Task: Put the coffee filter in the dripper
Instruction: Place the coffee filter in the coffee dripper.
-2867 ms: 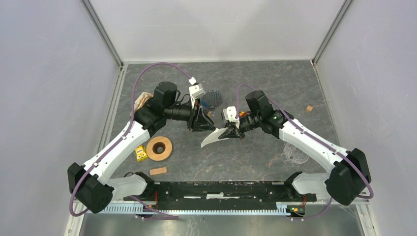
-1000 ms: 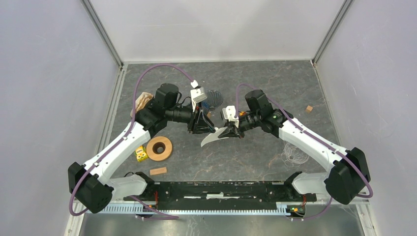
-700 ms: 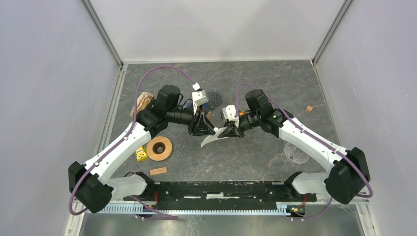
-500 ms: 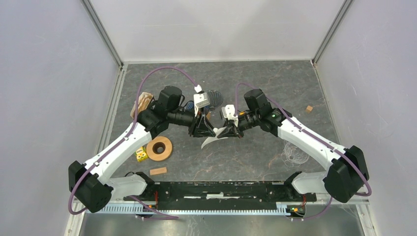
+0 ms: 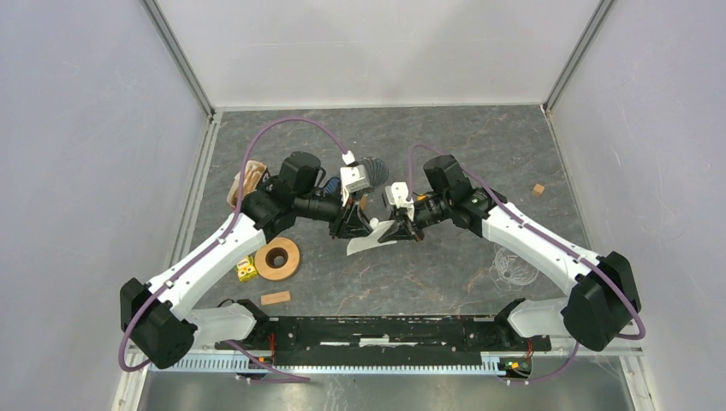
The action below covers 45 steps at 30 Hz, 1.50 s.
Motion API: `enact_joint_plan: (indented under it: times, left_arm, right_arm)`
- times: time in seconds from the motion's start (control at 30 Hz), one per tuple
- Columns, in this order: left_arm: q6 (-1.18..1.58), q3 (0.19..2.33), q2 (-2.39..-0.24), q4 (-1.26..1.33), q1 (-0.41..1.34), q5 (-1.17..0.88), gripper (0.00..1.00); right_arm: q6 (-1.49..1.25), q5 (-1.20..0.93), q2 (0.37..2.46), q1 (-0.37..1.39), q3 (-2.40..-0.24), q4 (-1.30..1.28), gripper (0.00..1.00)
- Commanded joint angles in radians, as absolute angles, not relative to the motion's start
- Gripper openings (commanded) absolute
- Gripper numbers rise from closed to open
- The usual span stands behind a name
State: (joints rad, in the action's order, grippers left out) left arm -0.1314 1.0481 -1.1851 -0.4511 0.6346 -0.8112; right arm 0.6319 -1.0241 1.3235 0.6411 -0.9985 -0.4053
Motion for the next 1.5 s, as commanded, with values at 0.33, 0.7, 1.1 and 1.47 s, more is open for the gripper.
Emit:
enact_joint_plan:
  times: [0.33, 0.7, 1.1, 1.47]
  left_arm:
    - [-0.161, 1.084, -1.196, -0.446, 0.658, -0.821, 0.02]
    - [-0.096, 1.328, -1.245, -0.482, 0.658, -0.372, 0.02]
    - [0.069, 1.536, -1.395, -0.384, 0.812, 0.198, 0.02]
    - [0.068, 1.526, -1.425, -0.315, 0.899, 0.367, 0.02]
  right_arm:
    - [0.57, -1.014, 1.342, 0.639, -1.059, -0.356, 0.01]
    - [0.301, -0.466, 1.241, 0.604, -1.131, -0.224, 0.55]
    - [0.041, -0.285, 1.248, 0.589, -1.429, -0.276, 0.75]
    - [-0.223, -0.362, 1.28, 0.459, -1.356, -0.199, 0.71]
